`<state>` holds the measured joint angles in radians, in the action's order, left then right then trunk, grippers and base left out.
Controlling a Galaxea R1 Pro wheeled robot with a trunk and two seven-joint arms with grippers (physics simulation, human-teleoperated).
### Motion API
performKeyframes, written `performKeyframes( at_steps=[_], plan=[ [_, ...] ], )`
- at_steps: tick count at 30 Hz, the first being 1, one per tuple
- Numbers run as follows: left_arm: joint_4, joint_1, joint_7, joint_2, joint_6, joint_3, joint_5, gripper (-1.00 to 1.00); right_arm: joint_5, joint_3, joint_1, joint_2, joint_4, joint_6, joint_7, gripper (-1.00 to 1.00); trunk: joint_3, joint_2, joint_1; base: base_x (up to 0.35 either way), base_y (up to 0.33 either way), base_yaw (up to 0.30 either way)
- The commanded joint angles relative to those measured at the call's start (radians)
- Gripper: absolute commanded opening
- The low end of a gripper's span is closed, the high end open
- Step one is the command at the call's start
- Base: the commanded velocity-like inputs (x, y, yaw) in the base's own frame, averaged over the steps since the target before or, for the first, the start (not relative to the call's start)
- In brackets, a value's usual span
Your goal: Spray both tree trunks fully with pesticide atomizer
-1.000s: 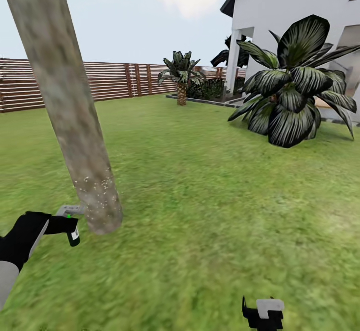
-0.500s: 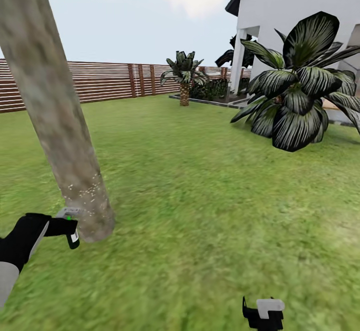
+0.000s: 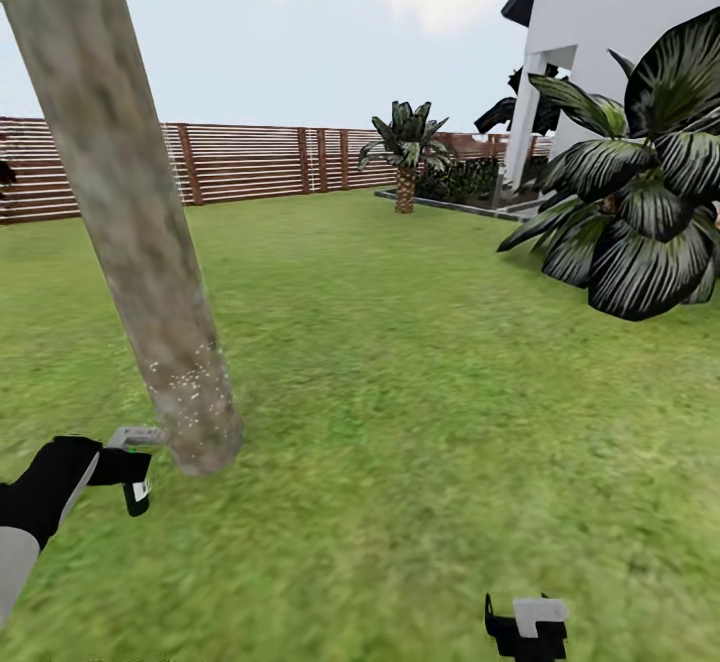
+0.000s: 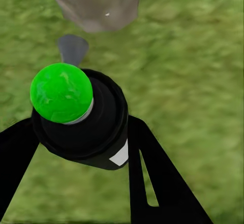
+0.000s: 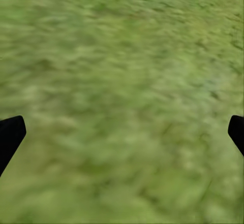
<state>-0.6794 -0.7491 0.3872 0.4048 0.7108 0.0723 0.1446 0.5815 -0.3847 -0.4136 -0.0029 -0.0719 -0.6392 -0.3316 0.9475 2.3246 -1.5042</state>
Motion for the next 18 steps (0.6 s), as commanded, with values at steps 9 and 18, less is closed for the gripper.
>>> performKeyframes(
  at_steps=[9,18],
  plan=[
    [0.002,-0.002,0.001,-0.004,0.004,0.006,0.004,-1.0,0.011,-0.005,-0.001,0.0,0.001,-0.002,-0.006,1.0,0.001,0.0,0.0,0.126,-0.267,0.276],
    [0.047,0.0,0.012,-0.002,-0.007,0.006,0.001,-1.0,0.009,-0.005,-0.001,0.0,0.001,-0.002,-0.007,1.0,0.001,0.0,0.0,0.049,-0.109,0.083]
  ],
)
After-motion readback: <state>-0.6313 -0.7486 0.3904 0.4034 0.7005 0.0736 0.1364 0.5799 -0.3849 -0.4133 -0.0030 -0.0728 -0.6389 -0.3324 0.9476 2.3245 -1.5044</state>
